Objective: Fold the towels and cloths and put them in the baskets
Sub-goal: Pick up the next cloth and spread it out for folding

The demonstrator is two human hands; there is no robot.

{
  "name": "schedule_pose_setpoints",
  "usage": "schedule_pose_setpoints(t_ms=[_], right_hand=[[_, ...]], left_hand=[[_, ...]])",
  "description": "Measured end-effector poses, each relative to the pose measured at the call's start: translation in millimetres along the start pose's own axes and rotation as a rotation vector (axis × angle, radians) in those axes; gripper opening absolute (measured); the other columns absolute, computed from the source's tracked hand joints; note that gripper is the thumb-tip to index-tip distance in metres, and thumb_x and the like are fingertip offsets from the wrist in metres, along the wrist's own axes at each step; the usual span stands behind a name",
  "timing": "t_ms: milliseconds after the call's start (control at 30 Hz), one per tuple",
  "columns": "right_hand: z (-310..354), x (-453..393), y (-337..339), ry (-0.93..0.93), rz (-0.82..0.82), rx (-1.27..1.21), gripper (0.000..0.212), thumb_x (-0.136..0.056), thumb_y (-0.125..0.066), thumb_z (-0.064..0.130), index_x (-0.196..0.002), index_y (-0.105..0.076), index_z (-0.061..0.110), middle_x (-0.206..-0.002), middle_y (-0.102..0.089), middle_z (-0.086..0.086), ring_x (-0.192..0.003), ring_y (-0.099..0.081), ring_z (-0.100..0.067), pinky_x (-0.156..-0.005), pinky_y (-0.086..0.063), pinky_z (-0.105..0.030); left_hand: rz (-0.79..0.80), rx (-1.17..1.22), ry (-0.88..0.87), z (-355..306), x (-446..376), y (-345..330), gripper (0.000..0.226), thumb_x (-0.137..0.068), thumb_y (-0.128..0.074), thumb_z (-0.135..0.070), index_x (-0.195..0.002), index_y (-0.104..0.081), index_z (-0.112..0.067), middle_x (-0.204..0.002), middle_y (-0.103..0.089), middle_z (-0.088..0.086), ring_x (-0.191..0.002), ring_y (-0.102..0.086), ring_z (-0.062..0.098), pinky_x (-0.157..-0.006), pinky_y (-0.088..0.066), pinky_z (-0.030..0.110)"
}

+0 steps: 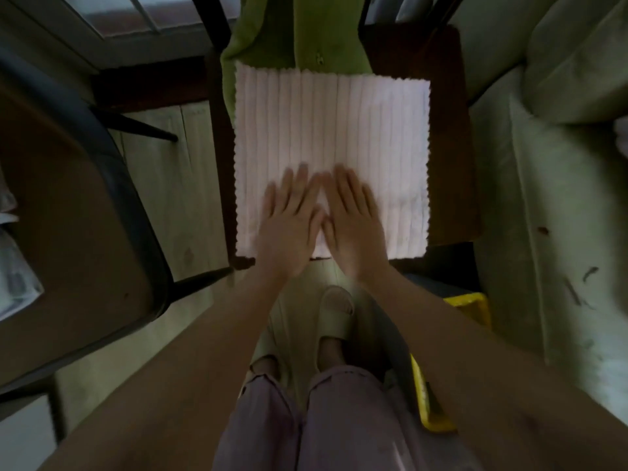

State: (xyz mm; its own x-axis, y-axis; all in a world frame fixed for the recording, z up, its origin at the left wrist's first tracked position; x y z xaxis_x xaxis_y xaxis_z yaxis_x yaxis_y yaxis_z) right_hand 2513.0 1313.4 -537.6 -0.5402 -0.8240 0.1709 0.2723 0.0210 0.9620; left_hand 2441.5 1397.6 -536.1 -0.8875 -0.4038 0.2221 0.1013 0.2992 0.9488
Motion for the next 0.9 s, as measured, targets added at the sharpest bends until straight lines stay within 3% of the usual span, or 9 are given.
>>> schedule_pose_setpoints(t_ms=[133, 267, 367, 433, 533, 667, 733, 800, 900], right_hand=[[-32, 7, -5, 0.017, 0.004, 0.077, 0.058, -0.103, -0.020, 0.043, -0.153, -0.011, 0.015, -0.160, -0.006, -0.010, -0.148, -0.004, -0.025, -0.120, -0.008, -0.044], [-84, 33, 8, -0.181, 0.050, 0.100, 0.059, -0.102, -0.013, 0.047, -0.154, 0.001, 0.021, -0.161, 0.005, -0.005, -0.148, 0.005, -0.022, -0.120, -0.003, -0.042], [-82, 49, 28, -0.226, 0.043, 0.051, 0.061, -0.101, -0.009, 0.045, -0.152, -0.013, 0.012, -0.159, -0.013, -0.013, -0.146, -0.015, -0.028, -0.118, -0.018, -0.047], [-59, 57, 39, -0.075, 0.046, -0.031, 0.056, -0.102, -0.028, 0.042, -0.146, -0.027, 0.008, -0.150, -0.030, -0.017, -0.138, -0.031, -0.031, -0.112, -0.031, -0.048], [-29, 66, 39, 0.153, 0.137, -0.120, 0.063, -0.084, -0.069, 0.029, -0.137, -0.042, 0.007, -0.140, -0.046, -0.018, -0.131, -0.043, -0.034, -0.109, -0.037, -0.048], [-28, 59, 30, 0.151, 0.257, -0.060, 0.074, -0.082, -0.070, 0.016, -0.146, -0.033, 0.010, -0.146, -0.041, -0.014, -0.135, -0.038, -0.031, -0.111, -0.029, -0.041], [-31, 54, 30, 0.160, 0.233, -0.027, 0.073, -0.081, -0.066, 0.008, -0.146, -0.033, 0.008, -0.140, -0.045, -0.014, -0.129, -0.043, -0.030, -0.107, -0.035, -0.041], [-32, 53, 31, 0.185, 0.192, -0.031, 0.068, -0.076, -0.068, 0.004, -0.139, -0.043, 0.003, -0.127, -0.053, -0.015, -0.115, -0.052, -0.032, -0.096, -0.045, -0.042], [-33, 50, 41, 0.145, 0.110, -0.149, 0.030, -0.079, -0.057, 0.008, -0.109, -0.057, 0.003, -0.110, -0.057, -0.014, -0.095, -0.056, -0.032, -0.079, -0.051, -0.041]], left_hand=[[-0.020, -0.098, -0.067, 34, 12, -5, 0.057, -0.103, -0.013, -0.039, -0.153, -0.003, -0.014, -0.160, 0.003, 0.010, -0.148, 0.003, 0.028, -0.119, -0.007, 0.049], [0.021, -0.015, -0.004, 60, 25, 0, 0.059, -0.103, -0.015, -0.040, -0.153, 0.003, -0.015, -0.160, 0.009, 0.008, -0.147, 0.009, 0.025, -0.119, -0.002, 0.050], [0.071, 0.018, -0.037, 58, 41, 12, 0.060, -0.102, -0.010, -0.044, -0.153, -0.003, -0.014, -0.160, 0.008, 0.008, -0.147, 0.009, 0.025, -0.120, 0.002, 0.048], [0.096, 0.090, -0.178, 41, 48, 21, 0.059, -0.101, -0.017, -0.047, -0.148, -0.029, -0.013, -0.158, -0.018, 0.010, -0.148, -0.006, 0.027, -0.120, -0.007, 0.048], [0.100, 0.186, -0.323, 20, 45, 30, 0.041, -0.092, -0.054, -0.038, -0.127, -0.056, -0.017, -0.138, -0.050, 0.004, -0.134, -0.039, 0.024, -0.114, -0.028, 0.049], [0.172, 0.097, -0.289, 13, 38, 26, 0.071, -0.086, -0.066, -0.034, -0.147, -0.033, -0.018, -0.146, -0.039, 0.003, -0.135, -0.034, 0.024, -0.116, -0.022, 0.041], [0.176, 0.048, -0.286, 13, 34, 26, 0.073, -0.085, -0.066, -0.032, -0.148, -0.031, -0.017, -0.144, -0.039, 0.004, -0.132, -0.036, 0.025, -0.112, -0.026, 0.040], [0.166, 0.020, -0.324, 13, 32, 29, 0.064, -0.084, -0.067, -0.029, -0.141, -0.044, -0.015, -0.134, -0.049, 0.007, -0.122, -0.046, 0.027, -0.104, -0.037, 0.043], [0.112, 0.037, -0.318, 13, 35, 31, 0.047, -0.083, -0.067, -0.020, -0.129, -0.057, -0.014, -0.131, -0.054, 0.009, -0.121, -0.050, 0.030, -0.096, -0.046, 0.047]])
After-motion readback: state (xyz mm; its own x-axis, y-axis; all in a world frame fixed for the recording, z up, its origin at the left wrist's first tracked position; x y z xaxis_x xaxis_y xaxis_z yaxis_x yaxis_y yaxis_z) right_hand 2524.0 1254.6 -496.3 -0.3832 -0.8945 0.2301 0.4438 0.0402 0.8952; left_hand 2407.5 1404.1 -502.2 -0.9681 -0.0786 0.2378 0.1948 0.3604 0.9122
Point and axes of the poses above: each hand's wrist, its own x-axis away from the middle knuckle, its own y-axis out of the back of the hand, z = x × y, the point moved 6 cm from there along -x, towards the middle knuckle
